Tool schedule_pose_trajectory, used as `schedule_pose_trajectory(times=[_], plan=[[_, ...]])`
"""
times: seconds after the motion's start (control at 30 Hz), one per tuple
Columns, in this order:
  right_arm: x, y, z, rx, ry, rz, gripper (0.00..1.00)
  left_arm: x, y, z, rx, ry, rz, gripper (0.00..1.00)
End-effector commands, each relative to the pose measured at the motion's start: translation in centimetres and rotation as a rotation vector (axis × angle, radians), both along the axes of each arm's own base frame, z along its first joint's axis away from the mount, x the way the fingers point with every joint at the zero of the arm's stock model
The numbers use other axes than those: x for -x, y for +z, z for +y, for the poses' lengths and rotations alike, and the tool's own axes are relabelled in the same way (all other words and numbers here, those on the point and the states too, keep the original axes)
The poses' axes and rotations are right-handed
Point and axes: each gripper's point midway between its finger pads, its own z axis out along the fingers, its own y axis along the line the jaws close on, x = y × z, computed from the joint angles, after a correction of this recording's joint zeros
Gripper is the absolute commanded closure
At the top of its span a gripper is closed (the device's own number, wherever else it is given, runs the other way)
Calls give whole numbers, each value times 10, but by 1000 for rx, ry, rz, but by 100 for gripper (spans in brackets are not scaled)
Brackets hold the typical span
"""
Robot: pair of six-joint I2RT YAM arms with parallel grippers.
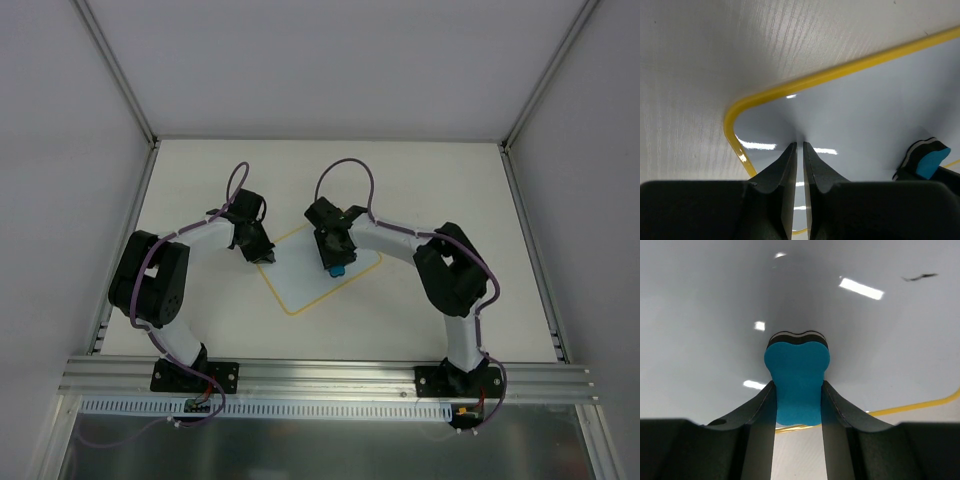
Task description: Erase the whiteboard
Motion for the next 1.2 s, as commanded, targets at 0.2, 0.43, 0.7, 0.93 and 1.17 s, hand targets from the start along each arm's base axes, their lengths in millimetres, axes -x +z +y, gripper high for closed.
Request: schedule_pose_trajectory(times=[0.2,0.43,0.7,0.93,1.17], plan=[[4,-6,58,-11,118,20,100,22,-24,16,-85,17,75,89],[-15,-20,55,53,85,23,100,29,-26,17,-81,-2,85,92],[-44,-22,-23,95,-104,61,100,37,-29,20,-88,-9,95,95],[-63,-24,-88,122,-247,96,100,38,-30,21,-89,-20,100,96],[-75,-19,-93,107,-248,127,100,36,-27,19,-82,-19,90,96]])
